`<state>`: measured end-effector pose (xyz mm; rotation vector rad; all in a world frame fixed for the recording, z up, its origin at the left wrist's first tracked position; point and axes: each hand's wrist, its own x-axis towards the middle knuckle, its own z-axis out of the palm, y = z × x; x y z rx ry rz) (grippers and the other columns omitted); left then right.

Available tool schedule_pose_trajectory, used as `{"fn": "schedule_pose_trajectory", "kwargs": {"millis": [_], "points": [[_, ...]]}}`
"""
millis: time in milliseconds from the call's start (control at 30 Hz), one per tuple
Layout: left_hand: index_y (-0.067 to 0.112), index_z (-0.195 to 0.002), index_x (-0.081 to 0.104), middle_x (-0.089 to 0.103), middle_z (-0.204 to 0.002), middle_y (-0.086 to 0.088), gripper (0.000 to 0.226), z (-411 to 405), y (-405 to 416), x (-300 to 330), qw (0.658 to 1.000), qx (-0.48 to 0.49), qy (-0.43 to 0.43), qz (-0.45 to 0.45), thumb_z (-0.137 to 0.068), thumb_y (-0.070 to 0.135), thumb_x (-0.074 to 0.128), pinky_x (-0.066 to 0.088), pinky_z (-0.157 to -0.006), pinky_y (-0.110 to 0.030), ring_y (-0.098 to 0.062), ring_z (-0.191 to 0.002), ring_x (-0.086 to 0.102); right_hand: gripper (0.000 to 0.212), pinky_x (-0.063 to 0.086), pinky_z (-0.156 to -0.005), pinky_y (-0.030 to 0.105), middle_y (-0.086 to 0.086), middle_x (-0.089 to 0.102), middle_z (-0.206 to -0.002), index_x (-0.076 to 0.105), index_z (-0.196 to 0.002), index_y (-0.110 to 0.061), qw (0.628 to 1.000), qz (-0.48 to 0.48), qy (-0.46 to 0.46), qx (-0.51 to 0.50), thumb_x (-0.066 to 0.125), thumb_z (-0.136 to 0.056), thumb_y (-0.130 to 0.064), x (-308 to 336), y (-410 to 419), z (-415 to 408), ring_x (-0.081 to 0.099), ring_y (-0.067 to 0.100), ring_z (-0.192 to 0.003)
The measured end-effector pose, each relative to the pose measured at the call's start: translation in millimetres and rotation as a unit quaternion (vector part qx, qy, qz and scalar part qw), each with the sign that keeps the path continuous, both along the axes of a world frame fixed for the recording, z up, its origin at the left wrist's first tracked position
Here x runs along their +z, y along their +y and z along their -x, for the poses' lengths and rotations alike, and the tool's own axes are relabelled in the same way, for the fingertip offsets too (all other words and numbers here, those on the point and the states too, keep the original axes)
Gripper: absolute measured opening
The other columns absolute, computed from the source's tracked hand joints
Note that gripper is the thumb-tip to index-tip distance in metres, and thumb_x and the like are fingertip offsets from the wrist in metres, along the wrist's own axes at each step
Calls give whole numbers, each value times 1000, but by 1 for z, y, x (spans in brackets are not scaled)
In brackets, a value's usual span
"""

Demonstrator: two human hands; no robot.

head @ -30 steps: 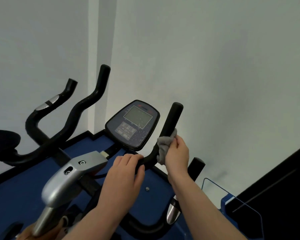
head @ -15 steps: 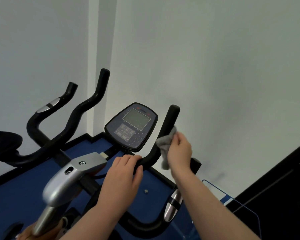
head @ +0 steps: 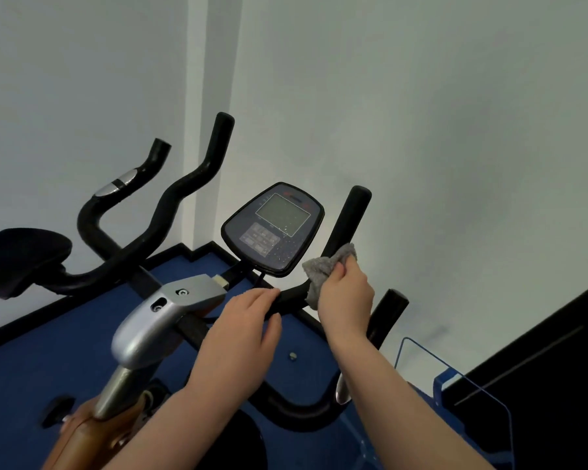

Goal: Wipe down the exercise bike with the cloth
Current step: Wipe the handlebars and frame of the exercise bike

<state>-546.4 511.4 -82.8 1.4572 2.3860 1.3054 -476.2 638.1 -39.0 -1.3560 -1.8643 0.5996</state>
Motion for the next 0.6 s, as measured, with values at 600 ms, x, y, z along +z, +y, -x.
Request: {"fn": "schedule_pose_trajectory", "kwargs": {"millis": [600], "points": [[29, -142, 37, 39, -143, 17, 49, 0, -20, 3, 999, 6, 42, 26, -94, 35, 43, 30, -103, -19, -3, -131, 32, 22, 47, -48, 31, 10, 59, -99, 65, -94, -8, 826, -417, -316, 208, 68, -74, 1, 50, 57, -14, 54, 29, -83]]}}
